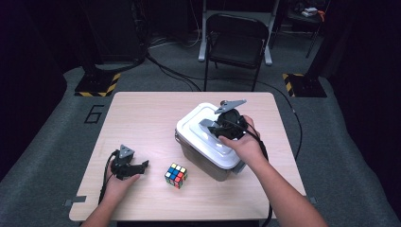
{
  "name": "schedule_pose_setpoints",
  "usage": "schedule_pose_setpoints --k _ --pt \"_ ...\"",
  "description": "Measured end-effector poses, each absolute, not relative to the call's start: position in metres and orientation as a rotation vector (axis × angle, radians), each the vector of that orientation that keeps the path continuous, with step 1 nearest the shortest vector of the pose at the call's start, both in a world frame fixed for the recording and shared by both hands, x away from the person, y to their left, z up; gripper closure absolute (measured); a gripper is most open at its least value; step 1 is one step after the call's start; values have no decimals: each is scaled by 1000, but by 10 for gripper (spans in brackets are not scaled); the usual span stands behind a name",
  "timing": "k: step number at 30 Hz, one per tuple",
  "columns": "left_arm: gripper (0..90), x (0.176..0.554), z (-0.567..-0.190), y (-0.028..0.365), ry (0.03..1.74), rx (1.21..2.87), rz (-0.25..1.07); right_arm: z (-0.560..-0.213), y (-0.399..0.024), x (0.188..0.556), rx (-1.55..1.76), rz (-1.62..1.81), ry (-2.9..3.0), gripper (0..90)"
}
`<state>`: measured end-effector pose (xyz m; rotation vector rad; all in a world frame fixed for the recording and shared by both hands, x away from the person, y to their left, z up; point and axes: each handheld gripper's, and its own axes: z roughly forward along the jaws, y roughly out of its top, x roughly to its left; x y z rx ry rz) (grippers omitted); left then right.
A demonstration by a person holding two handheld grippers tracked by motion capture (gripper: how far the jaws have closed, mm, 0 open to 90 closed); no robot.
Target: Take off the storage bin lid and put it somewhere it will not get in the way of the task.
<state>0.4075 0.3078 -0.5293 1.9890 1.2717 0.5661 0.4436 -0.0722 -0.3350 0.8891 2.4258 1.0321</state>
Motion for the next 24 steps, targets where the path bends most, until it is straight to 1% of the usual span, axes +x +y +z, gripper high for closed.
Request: schedule_pose_setpoints --k 12,24 --pt "229 407 -530 308 1267 1987 574 -325 -88 444 926 1028 2385 670" --pt "229 407 -530 308 1267 1988 574 -322 -100 449 968 1029 2362 670"
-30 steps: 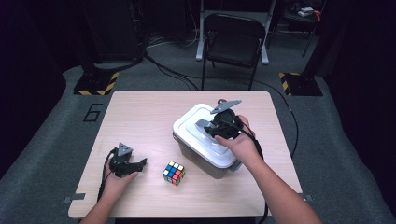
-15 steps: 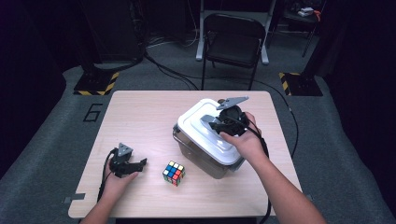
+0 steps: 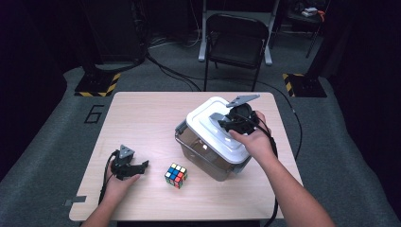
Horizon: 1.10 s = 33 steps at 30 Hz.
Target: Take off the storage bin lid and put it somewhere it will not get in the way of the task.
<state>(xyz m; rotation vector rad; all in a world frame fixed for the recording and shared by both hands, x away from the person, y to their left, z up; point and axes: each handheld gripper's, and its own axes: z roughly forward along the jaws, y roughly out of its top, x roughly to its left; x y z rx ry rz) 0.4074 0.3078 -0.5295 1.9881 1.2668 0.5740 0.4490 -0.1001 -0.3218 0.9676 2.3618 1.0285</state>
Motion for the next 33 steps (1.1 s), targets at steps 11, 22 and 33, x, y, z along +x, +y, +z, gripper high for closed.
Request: schedule_pose_setpoints --k 11,22,33 --pt "229 407 -530 308 1267 1988 574 -322 -113 456 1017 1028 2328 670" --pt "229 407 -530 308 1267 1987 574 -323 -128 462 1069 997 2300 670" --pt "229 407 -530 308 1267 1988 574 -325 -142 468 1112 987 2271 670"
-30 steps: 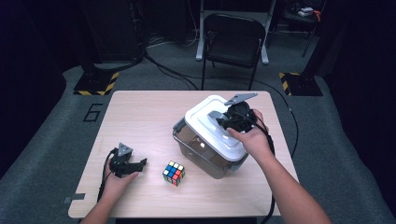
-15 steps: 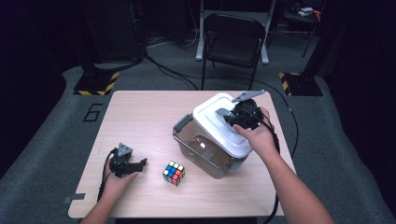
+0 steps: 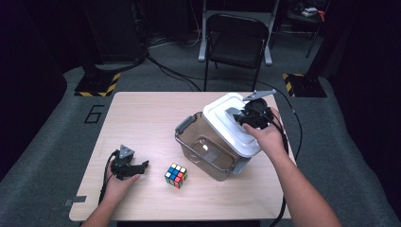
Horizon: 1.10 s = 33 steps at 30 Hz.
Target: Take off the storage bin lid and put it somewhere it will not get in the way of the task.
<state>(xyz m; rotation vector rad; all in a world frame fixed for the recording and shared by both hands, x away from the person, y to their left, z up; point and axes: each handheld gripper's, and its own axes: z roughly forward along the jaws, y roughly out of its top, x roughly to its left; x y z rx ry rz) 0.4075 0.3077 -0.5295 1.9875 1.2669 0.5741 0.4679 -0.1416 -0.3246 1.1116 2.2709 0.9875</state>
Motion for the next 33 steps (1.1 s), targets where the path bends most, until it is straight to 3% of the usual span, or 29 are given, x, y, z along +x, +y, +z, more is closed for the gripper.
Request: schedule_pose_setpoints --k 33 --pt "229 407 -530 308 1267 1987 574 -342 -211 481 1301 901 2119 670"
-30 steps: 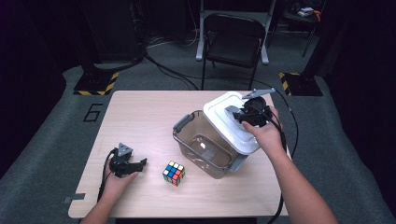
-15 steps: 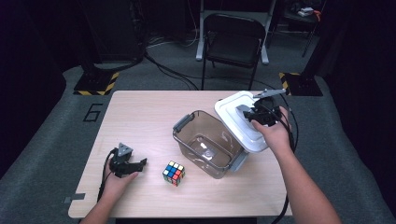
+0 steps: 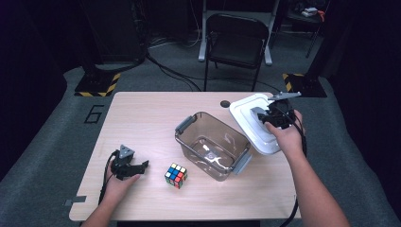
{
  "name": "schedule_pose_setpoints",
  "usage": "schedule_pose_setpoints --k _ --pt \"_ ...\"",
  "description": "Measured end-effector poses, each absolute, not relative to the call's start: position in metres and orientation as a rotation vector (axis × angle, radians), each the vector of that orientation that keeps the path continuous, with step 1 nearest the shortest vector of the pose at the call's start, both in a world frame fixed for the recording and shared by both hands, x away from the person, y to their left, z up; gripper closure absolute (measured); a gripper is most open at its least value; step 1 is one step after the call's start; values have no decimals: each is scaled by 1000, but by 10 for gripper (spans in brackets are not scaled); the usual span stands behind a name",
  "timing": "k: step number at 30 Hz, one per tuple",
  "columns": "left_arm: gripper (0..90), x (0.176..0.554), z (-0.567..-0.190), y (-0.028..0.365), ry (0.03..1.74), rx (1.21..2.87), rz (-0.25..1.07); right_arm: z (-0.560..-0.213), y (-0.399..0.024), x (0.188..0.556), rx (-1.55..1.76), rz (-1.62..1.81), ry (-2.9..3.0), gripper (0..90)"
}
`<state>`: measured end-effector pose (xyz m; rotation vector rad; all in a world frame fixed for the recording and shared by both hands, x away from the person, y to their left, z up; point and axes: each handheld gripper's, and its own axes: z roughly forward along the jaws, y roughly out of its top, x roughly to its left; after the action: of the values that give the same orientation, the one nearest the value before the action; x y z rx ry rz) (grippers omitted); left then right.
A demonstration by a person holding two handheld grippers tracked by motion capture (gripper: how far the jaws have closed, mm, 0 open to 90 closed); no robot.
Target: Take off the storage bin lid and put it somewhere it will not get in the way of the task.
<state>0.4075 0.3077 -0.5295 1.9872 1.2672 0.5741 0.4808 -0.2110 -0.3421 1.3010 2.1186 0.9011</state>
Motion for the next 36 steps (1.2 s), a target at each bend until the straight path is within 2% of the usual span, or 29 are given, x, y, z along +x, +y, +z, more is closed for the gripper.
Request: schedule_pose_setpoints --k 17,36 --pt "229 407 -530 308 1267 1987 574 -354 -227 478 1351 873 2087 670" --pt "229 407 -530 308 1267 1987 574 -384 -238 475 1404 845 2077 670"
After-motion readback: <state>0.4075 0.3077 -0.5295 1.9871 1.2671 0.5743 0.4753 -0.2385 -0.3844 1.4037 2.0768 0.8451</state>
